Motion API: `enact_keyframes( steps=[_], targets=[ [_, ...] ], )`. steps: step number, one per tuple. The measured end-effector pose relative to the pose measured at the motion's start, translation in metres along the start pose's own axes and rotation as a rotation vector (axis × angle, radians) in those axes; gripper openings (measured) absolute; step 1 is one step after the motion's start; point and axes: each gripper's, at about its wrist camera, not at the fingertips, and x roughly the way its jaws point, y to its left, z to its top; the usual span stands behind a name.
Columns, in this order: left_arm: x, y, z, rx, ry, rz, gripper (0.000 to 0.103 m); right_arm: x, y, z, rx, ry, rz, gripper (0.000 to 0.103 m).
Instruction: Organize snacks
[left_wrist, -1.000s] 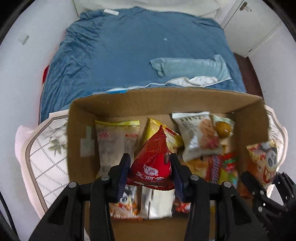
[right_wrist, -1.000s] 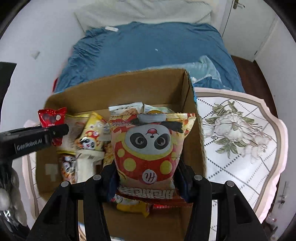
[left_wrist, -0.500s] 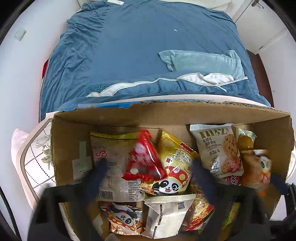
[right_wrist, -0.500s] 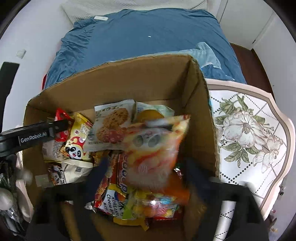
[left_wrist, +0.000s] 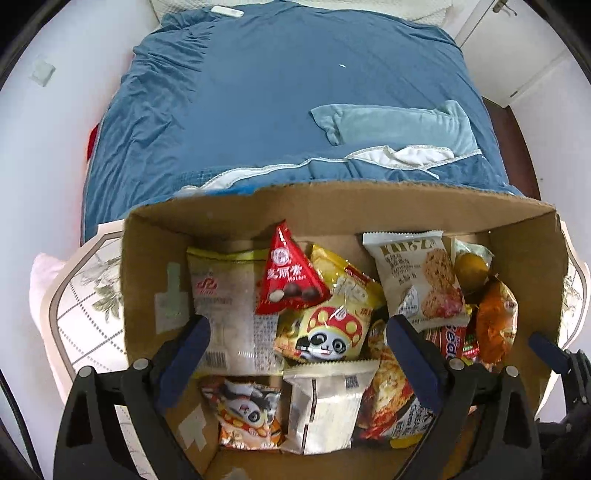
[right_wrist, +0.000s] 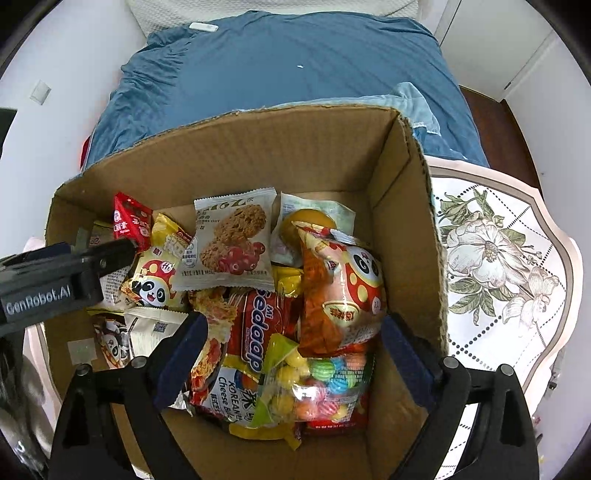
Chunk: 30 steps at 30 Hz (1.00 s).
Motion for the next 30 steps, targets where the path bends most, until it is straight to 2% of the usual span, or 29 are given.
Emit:
enact_keyframes(
  steps=[6, 10, 18, 30],
  targets=[
    [-0.022, 0.0, -0.019, 0.002, -0.051, 0.017, 0.098, -0.019, -0.003, -0.013, -0.011, -0.028, 0.008, 0.097],
    [-0.043, 0.005, -0.041, -0.016, -0.118, 0.008, 0.098, -0.038, -0.007, -0.03, -0.012, -0.069, 0.011, 0.097],
    [-0.081, 0.01, -0.113, -0.038, -0.26, 0.018, 0.098, -0.081, -0.012, -0.084, -0.037, -0.19, -0.008, 0.097],
    [-0.154, -0.001, -0.214, -0.032, -0.456, 0.039, 0.098, -0.15, -0.012, -0.177, -0.057, -0.346, 0.033, 0.097]
  ],
)
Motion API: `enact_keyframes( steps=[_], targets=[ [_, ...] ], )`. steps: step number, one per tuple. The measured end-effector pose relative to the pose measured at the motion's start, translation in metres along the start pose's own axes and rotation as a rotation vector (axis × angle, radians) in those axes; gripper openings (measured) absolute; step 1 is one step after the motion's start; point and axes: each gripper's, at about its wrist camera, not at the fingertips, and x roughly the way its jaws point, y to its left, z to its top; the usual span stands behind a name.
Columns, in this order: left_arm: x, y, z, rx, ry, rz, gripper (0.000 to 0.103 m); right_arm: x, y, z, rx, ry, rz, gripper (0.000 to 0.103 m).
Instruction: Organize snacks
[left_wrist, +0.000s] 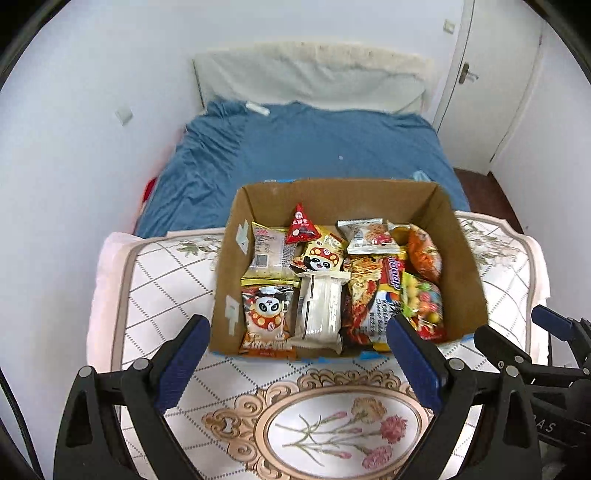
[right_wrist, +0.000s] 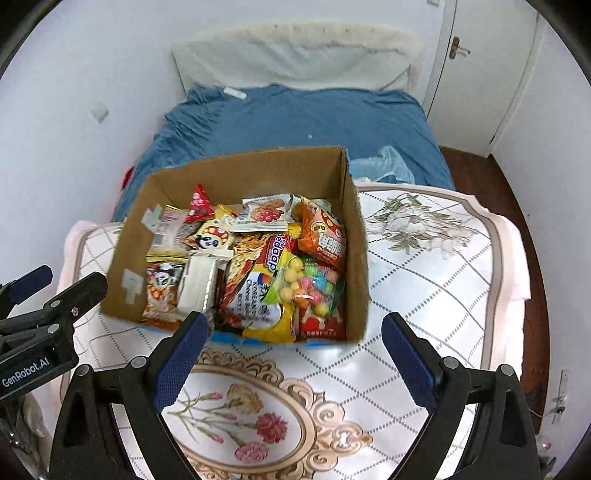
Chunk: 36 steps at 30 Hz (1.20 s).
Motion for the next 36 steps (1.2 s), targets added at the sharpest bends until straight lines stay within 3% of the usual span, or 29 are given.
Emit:
enact_keyframes(
  steps=[9, 20, 27, 36],
  targets=[
    [-0.075, -0.004, -0.055, -0.003, -0.106, -0.01, 0.098, -0.082, 0.001, -0.06, -0.013, -0.121, 0.025, 0.097],
    [-0.153, -0.008, -0.12, 0.01, -0.22, 0.035, 0.098, -0.17, 0.0, -0.126, -0.017, -0.24, 0.026, 0.097],
    [-0.187, 0.0, -0.139, -0.023, -0.249, 0.033, 0.098, -0.212, 0.002, -0.157, -0.017, -0.289, 0.039, 0.097],
    [-0.221, 0.008, -0.146, -0.042, -0.323, 0.034, 0.098, -0.246, 0.005, -0.167, -0.033, -0.35, 0.035, 0.097]
  ],
)
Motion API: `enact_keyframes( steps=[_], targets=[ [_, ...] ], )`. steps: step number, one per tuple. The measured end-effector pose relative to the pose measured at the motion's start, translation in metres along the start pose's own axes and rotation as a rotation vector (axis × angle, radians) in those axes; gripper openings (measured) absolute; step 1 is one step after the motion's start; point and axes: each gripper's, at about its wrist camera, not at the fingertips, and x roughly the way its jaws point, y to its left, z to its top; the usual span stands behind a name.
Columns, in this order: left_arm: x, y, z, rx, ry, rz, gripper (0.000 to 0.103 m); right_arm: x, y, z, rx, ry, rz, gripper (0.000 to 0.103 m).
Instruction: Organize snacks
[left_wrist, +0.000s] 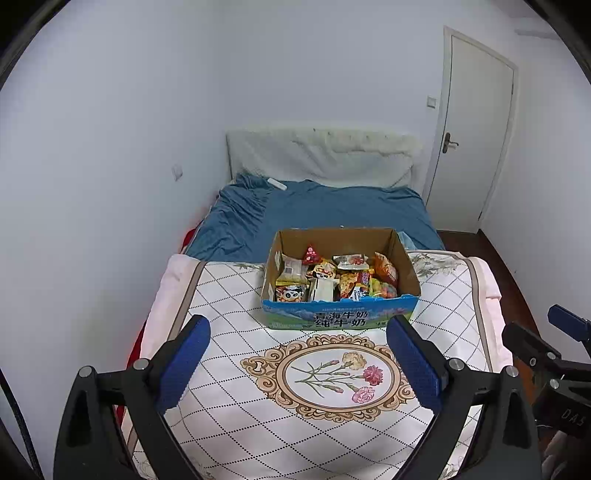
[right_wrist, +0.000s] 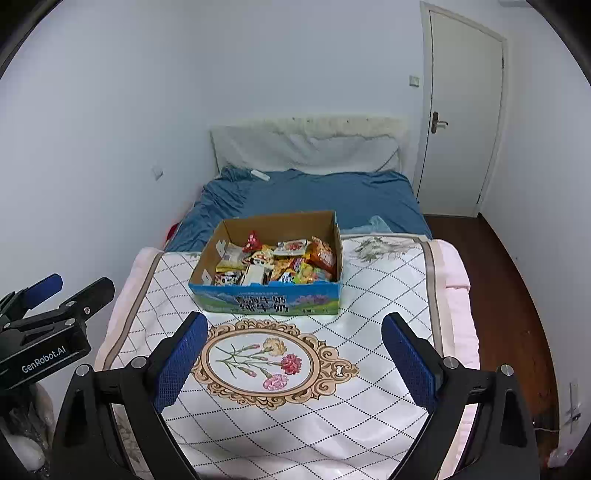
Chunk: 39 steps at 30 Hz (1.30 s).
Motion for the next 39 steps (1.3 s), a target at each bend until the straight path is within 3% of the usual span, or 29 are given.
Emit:
enact_keyframes(
  steps=[9, 12, 31, 39],
  targets=[
    [0.009, 0.0, 0.001, -0.02, 0.0, -0.011, 0.098, 0.009, 0.0, 0.009, -0.014, -0.023, -0.037, 0.102],
    [0.019, 0.0, 0.004, -0.026, 0.007, -0.012, 0.103, 0.02, -0.003, 0.012, -0.005, -0.021, -0.048, 0.102],
    [0.065, -0.01, 0.026, 0.009, -0.01, 0.041, 0.103, 0.078, -0.012, 0.034, 0.016, -0.016, -0.089, 0.102],
    [0.065, -0.012, 0.031, 0.009, -0.012, 0.035, 0.103, 0.078, -0.014, 0.038, 0.019, -0.028, -0.095, 0.102]
  ],
)
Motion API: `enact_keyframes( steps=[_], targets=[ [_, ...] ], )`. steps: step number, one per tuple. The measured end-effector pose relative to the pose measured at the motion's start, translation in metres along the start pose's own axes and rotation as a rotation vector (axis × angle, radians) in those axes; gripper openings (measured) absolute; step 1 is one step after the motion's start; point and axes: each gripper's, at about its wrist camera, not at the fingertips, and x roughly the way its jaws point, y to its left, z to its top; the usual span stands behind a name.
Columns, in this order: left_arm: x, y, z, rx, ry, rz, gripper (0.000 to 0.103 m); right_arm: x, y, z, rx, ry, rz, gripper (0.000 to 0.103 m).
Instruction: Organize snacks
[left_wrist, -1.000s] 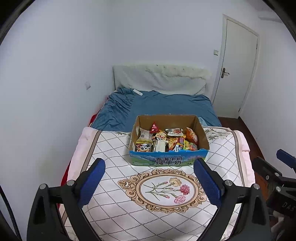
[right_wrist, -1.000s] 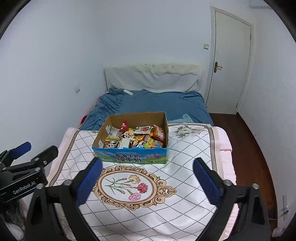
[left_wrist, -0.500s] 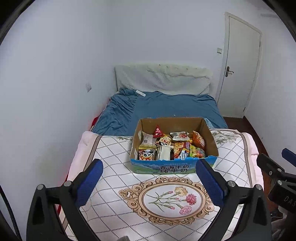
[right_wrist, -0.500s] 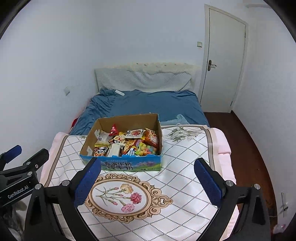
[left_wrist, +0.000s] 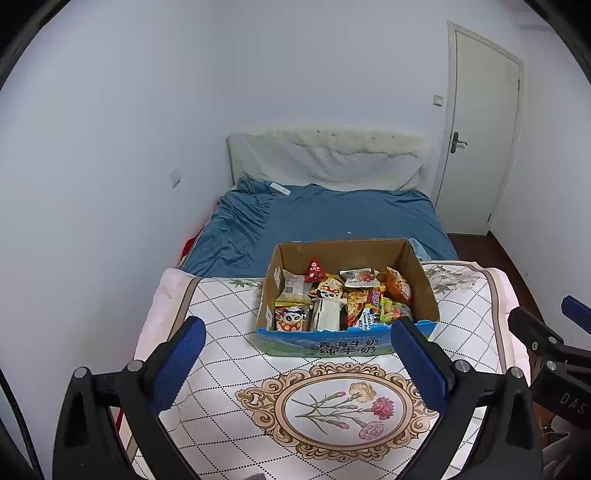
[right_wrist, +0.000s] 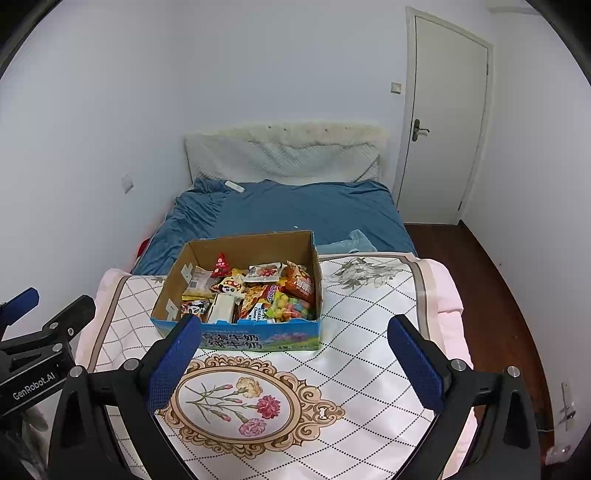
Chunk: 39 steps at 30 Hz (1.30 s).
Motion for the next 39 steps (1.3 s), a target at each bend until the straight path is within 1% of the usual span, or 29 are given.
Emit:
enact_keyframes(
  steps=[21, 39],
  targets=[
    [-0.006, 0.0, 0.003, -0.003, -0.005, -0.022, 0.103, -0.007, -0.001, 0.003, 0.003, -0.013, -0.001, 0.102],
    [-0.011, -0.003, 0.004, 0.01, -0.017, -0.022, 0.103, -0.011, -0.001, 0.003, 0.005, -0.021, -0.009, 0.102]
  ],
)
